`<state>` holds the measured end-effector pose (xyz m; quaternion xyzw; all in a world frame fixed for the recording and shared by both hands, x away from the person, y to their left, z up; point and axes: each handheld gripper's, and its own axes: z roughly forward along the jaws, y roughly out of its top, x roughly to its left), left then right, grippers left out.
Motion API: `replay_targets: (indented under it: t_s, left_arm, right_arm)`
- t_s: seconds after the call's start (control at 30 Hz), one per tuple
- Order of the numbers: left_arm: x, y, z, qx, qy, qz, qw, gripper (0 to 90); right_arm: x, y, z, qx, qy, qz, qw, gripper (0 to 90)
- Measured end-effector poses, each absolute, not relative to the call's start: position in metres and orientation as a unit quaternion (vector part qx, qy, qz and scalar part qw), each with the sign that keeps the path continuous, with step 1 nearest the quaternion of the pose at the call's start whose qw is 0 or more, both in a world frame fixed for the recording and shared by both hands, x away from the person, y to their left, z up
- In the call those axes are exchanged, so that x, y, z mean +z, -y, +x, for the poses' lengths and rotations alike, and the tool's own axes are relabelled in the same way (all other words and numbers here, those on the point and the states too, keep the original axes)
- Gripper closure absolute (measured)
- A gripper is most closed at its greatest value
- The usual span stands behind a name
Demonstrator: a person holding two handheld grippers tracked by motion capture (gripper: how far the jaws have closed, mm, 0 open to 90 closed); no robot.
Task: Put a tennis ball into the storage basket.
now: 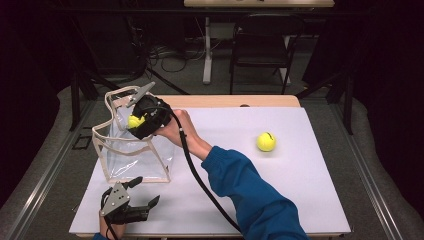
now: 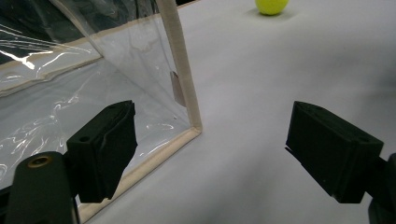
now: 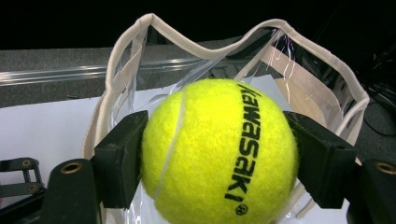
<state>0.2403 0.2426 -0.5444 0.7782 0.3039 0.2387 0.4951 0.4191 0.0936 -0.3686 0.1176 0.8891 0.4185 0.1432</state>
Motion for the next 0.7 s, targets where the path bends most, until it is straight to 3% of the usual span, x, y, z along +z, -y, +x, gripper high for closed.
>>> replay_targets:
  t_s: [0.13,0.43,0.7]
  left_arm:
    - [-0.544,-0.243,0.24,0.239,-0.304,0.778,0.495,16.1]
    - [-0.544,-0.242,0.24,0.238,-0.305,0.777,0.497,16.1]
    - [-0.544,-0.242,0.24,0.239,-0.305,0.777,0.496,16.1]
  right_arm:
    - [-0.372,-0.092,0.42,0.416,-0.89,0.121,0.14,23.8]
    - [-0.364,-0.075,0.417,0.442,-0.877,0.13,0.136,10.0]
    - [-0.365,-0.051,0.409,0.449,-0.874,0.127,0.133,5.4]
